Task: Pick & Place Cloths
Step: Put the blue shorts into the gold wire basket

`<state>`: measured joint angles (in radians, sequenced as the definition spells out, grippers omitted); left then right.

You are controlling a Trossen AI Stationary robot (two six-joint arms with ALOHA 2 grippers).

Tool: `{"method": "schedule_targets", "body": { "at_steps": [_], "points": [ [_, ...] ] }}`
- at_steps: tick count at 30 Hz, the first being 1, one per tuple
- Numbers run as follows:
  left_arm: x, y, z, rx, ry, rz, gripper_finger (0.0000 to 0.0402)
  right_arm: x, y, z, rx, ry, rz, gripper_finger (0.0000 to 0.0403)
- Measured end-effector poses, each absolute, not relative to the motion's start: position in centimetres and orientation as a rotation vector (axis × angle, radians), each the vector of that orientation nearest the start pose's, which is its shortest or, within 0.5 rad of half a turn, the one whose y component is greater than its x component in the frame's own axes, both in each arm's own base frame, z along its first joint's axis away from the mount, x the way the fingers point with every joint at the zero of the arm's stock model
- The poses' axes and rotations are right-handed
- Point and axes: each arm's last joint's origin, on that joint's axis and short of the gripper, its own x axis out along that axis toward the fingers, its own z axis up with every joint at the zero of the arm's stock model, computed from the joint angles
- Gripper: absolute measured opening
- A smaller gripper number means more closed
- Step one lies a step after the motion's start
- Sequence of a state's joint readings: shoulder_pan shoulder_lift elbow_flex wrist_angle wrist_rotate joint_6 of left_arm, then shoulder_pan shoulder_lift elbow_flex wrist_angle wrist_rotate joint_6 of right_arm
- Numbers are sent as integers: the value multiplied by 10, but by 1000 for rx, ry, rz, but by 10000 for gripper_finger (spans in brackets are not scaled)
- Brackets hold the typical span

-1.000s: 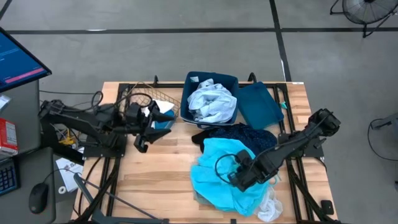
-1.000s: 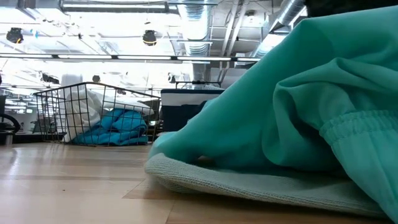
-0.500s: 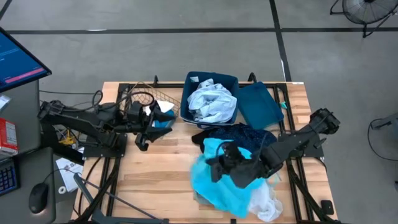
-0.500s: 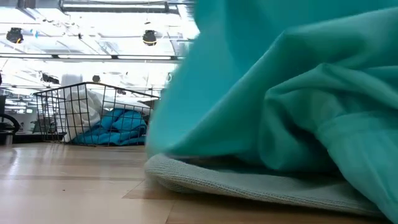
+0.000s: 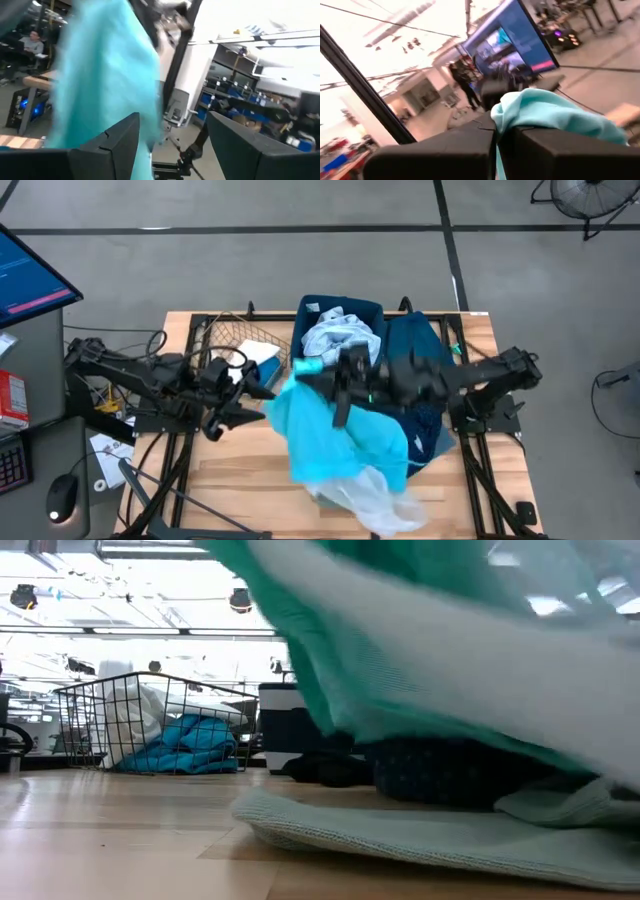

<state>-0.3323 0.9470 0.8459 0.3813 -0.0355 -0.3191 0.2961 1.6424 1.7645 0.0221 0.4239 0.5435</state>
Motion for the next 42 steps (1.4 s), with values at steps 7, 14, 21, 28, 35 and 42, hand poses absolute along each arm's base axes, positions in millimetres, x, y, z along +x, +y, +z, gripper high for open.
{"method": "schedule_targets", "body": {
  "at_steps": [7,14,21,28,35,42],
  "points": [
    [197,-74,370,-235,-147,-306,220,358,30,495,562,-176,-25,0],
    [200,-66,349,-139,38,6,227,355,0,502,549,-147,0,0],
    [199,-56,327,-109,75,376,227,343,-17,513,533,-28,44,0],
    [201,-50,285,-191,112,581,228,324,-29,526,492,92,78,0],
    [235,-46,260,-274,39,557,228,318,-36,526,437,137,79,0],
    [278,-33,238,-151,-20,471,247,318,-41,527,400,123,82,0]
  ]
}}
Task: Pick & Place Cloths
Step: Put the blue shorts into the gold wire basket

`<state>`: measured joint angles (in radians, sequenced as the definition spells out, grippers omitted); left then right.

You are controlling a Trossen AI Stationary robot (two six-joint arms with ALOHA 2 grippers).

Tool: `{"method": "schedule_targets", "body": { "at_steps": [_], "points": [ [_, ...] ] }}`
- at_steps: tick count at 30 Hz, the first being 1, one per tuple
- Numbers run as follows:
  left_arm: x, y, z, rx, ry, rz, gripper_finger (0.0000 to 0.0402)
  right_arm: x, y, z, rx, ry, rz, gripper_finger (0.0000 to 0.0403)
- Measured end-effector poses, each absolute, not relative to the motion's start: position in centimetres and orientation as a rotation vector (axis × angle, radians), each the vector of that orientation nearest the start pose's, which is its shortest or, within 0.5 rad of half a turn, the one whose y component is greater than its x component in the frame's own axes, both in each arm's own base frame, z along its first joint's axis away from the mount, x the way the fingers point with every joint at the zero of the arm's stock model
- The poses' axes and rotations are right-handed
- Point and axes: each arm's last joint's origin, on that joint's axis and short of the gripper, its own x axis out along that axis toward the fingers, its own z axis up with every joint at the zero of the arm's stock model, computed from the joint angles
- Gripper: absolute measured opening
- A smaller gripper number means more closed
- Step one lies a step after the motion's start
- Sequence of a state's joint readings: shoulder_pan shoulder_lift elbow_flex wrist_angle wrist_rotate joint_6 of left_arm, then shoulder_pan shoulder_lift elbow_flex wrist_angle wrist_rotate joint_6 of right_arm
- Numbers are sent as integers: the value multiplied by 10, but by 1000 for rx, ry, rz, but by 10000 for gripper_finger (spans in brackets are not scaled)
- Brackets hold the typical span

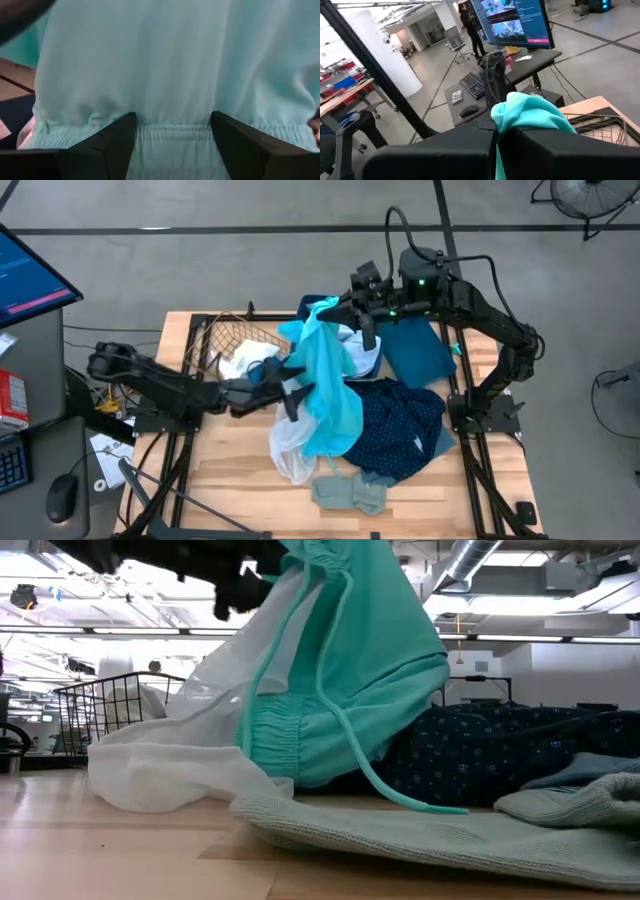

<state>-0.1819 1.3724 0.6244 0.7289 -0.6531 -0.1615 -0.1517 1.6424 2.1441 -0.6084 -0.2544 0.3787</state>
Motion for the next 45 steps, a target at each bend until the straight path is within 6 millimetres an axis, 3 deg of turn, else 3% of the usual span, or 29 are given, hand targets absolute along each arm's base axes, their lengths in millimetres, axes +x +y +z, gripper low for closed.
{"method": "schedule_targets", "body": {
  "at_steps": [9,19,23,26,30,31,33,37,41,45],
  "points": [
    [306,-2,235,-176,-100,461,298,317,-40,528,376,123,170,0],
    [360,22,243,-178,-134,460,319,351,-33,505,376,210,405,0],
    [375,27,246,-212,-158,530,278,359,-28,498,379,238,447,0],
    [378,31,249,-262,-179,543,199,359,-27,499,380,227,453,0],
    [372,42,260,-300,-206,566,44,353,-28,507,383,188,453,0],
    [369,46,263,-314,-216,566,24,349,-28,510,389,182,451,0],
    [363,51,274,-319,-237,565,12,340,-25,518,384,159,461,0],
    [337,54,315,-238,-284,583,2,313,-15,538,364,109,482,0],
    [296,55,362,-91,-348,623,1,296,2,547,306,78,434,0],
    [247,56,405,-9,-466,672,0,295,14,547,254,58,351,0]
  ]
}}
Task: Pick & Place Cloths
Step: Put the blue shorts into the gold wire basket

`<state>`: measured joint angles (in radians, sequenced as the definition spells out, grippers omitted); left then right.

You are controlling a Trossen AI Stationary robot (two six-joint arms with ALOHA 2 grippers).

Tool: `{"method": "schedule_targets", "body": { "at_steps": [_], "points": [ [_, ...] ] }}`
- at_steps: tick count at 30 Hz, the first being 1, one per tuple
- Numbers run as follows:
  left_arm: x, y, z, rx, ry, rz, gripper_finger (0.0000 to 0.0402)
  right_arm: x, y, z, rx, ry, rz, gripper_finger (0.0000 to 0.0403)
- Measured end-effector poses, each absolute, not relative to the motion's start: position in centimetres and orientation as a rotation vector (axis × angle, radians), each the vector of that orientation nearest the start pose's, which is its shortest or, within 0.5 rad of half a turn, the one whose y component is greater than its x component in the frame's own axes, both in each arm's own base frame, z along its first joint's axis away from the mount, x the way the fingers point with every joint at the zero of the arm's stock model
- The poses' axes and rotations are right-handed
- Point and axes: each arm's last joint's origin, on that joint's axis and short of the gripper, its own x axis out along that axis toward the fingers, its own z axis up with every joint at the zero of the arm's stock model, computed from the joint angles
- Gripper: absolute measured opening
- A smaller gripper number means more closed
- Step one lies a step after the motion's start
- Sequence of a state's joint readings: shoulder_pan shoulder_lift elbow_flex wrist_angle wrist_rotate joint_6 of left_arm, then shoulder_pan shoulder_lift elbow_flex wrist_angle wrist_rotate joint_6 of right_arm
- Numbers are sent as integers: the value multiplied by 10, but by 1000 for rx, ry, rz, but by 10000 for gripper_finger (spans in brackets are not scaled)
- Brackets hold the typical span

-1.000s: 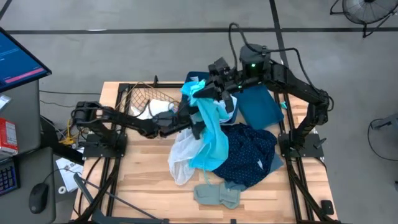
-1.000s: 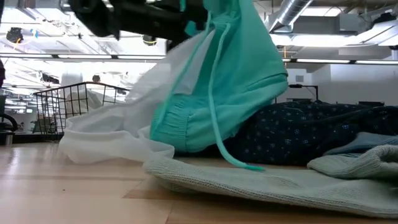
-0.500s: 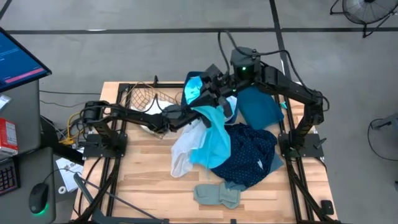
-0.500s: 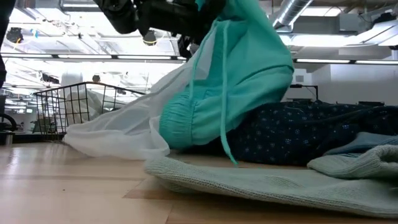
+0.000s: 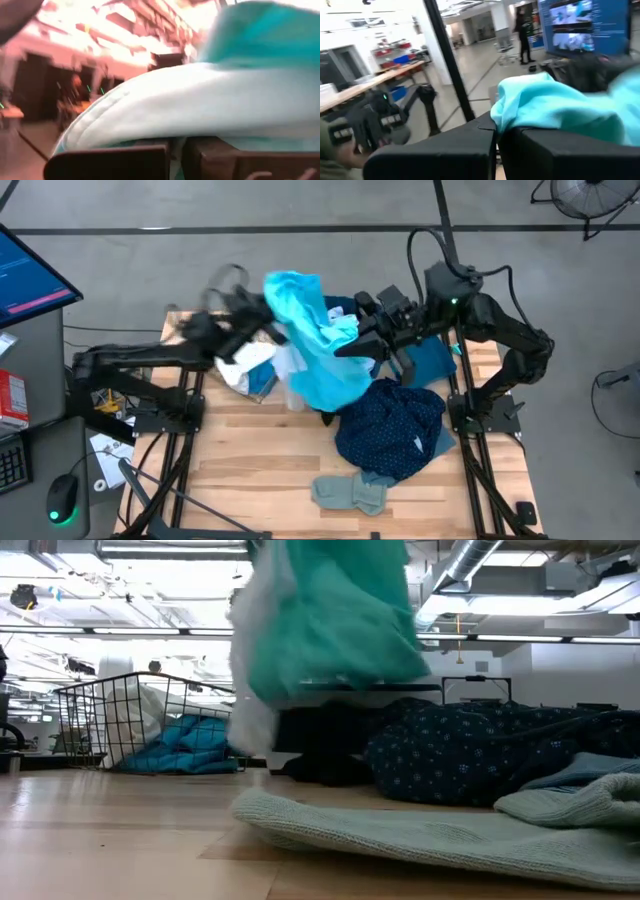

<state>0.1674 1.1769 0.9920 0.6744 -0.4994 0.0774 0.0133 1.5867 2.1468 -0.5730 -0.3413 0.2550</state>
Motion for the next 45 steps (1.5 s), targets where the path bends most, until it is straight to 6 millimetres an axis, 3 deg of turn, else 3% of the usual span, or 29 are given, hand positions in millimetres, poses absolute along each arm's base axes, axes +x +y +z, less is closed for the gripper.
{"method": "schedule_targets", "body": {
  "at_steps": [3,8,14,18,24,28,32,38,45],
  "points": [
    [210,54,429,38,-541,720,0,300,17,544,252,65,326,0],
    [153,43,454,61,-634,784,0,325,13,527,238,116,292,0],
    [123,37,454,47,-540,878,0,359,1,502,214,179,252,0],
    [120,38,445,47,-401,973,0,387,-12,477,205,228,194,0],
    [130,42,434,106,-270,1001,0,433,-49,429,198,294,49,0],
    [134,44,429,155,-187,1008,0,457,-73,401,195,301,-55,0],
    [139,46,413,229,5,1043,0,478,-94,367,194,349,-150,0],
    [150,58,370,261,244,1085,0,504,-114,312,214,429,-208,0],
    [151,76,294,89,372,1181,0,510,-114,276,179,587,-197,0]
  ]
}}
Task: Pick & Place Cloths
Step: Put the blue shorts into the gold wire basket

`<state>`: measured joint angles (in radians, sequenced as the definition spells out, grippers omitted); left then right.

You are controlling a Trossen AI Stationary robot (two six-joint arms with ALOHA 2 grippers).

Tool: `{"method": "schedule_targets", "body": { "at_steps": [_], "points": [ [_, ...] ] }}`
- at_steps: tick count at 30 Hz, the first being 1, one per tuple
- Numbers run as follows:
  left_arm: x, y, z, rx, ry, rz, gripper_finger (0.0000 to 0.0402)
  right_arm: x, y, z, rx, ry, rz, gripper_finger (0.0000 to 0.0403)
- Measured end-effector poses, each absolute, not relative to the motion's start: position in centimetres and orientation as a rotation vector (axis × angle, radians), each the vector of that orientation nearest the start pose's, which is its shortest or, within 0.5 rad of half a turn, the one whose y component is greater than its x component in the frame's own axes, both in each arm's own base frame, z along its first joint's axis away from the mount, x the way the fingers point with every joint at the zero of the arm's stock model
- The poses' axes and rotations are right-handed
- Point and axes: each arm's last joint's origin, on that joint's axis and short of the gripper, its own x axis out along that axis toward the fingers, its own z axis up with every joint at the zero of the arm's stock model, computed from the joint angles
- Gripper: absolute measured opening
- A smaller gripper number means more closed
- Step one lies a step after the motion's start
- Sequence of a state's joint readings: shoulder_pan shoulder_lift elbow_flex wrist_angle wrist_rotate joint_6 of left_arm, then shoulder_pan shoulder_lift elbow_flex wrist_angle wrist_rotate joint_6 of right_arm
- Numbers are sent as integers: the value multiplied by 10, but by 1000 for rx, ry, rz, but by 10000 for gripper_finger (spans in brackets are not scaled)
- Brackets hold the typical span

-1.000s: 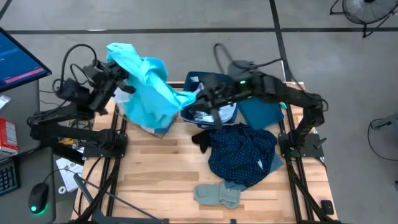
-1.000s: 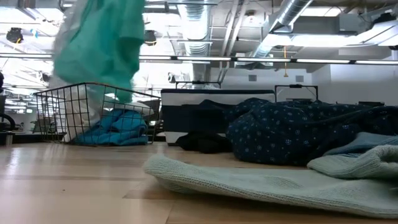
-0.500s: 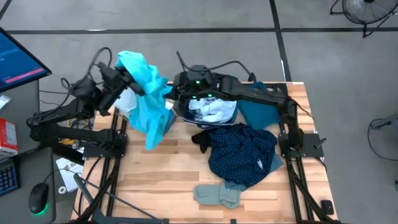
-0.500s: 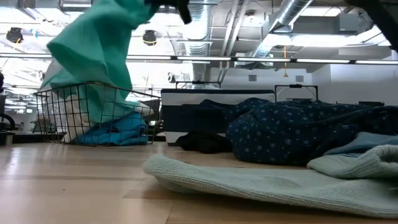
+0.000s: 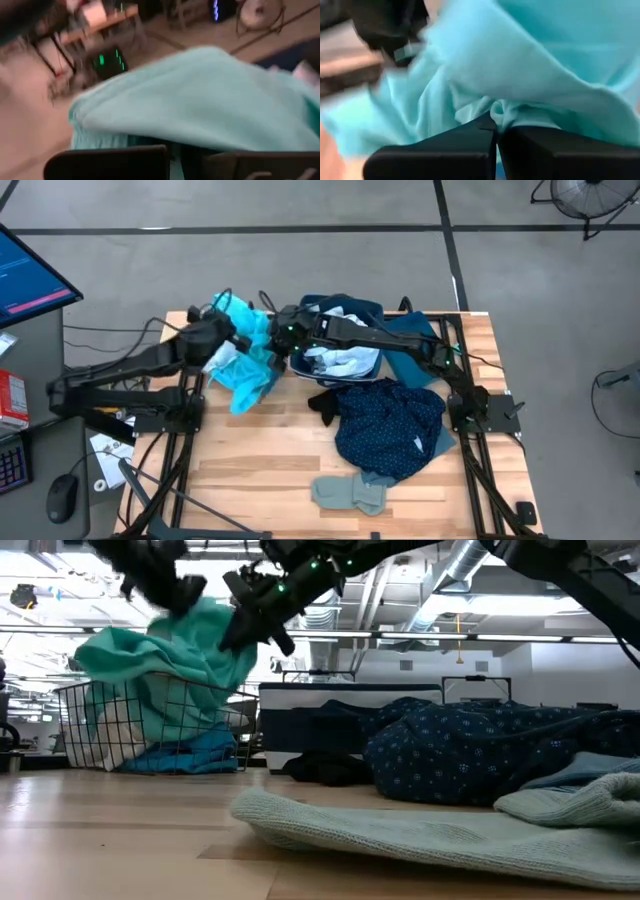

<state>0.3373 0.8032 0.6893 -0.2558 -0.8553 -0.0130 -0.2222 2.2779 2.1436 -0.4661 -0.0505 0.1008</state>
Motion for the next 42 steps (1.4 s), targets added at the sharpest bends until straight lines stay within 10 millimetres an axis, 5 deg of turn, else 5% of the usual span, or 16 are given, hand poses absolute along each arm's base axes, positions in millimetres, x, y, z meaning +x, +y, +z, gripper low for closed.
{"method": "schedule_targets", "body": {
  "at_steps": [7,20,25,31,37,42],
  "points": [
    [149,84,225,-181,454,1144,0,495,-111,280,27,728,-147,0],
    [158,91,168,-565,622,1136,0,464,-95,351,-130,603,-142,35],
    [158,93,167,-490,696,1072,20,462,-84,362,-170,572,-167,81],
    [158,91,171,-418,774,874,101,456,-64,365,-208,625,-113,161],
    [157,89,220,-377,652,808,188,437,-46,385,-219,635,-80,243],
    [144,86,264,-356,537,918,205,416,-58,388,-172,754,-155,255]
  ]
}}
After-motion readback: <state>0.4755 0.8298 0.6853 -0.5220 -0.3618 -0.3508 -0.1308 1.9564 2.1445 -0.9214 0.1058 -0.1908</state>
